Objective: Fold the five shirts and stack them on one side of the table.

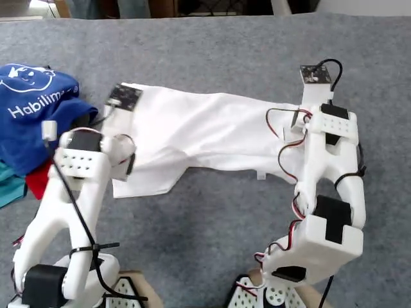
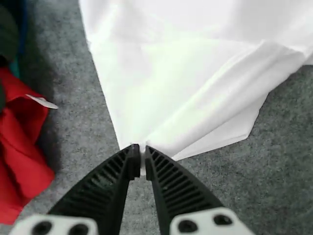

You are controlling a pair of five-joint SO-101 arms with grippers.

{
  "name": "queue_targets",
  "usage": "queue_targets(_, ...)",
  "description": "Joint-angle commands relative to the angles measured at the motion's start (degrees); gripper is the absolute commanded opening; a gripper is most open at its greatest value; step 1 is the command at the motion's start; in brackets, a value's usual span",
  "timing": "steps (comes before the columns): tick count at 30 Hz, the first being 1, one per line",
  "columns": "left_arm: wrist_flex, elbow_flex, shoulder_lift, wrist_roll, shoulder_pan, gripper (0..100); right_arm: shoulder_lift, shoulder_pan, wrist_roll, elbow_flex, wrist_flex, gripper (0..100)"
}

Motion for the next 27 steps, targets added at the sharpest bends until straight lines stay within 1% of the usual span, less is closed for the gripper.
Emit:
queue_targets(1,1.05,-3.03,-2.90,-0.53,-1.19,3,-2.95,1.23,-0.35,-0.04,-0.79,1.5)
queue_targets(9,-1.14,4.79,-3.25,-1.85,-1.10,3,-2.95,1.23,-0.26,3.47,-0.88,1.5)
queue_targets(16,-0.88,4.70,-3.34,-2.02,-1.45,3,-2.95,1.58,0.09,7.69,-1.85,1.5)
queue_targets(19,-1.14,4.88,-3.25,-2.02,-0.92,3,-2.95,4.13,0.00,6.99,-3.25,1.5)
queue_targets(22,-0.88,5.05,-2.90,-2.55,-0.48,3,-2.77,5.63,1.14,5.93,-2.64,1.5)
queue_targets(24,-1.14,6.55,-2.81,-3.78,0.31,3,-2.86,5.54,3.43,7.43,-2.99,1.5)
queue_targets(27,-1.23,9.36,-2.81,-4.48,1.19,3,-2.95,4.66,4.75,9.98,-3.87,1.5)
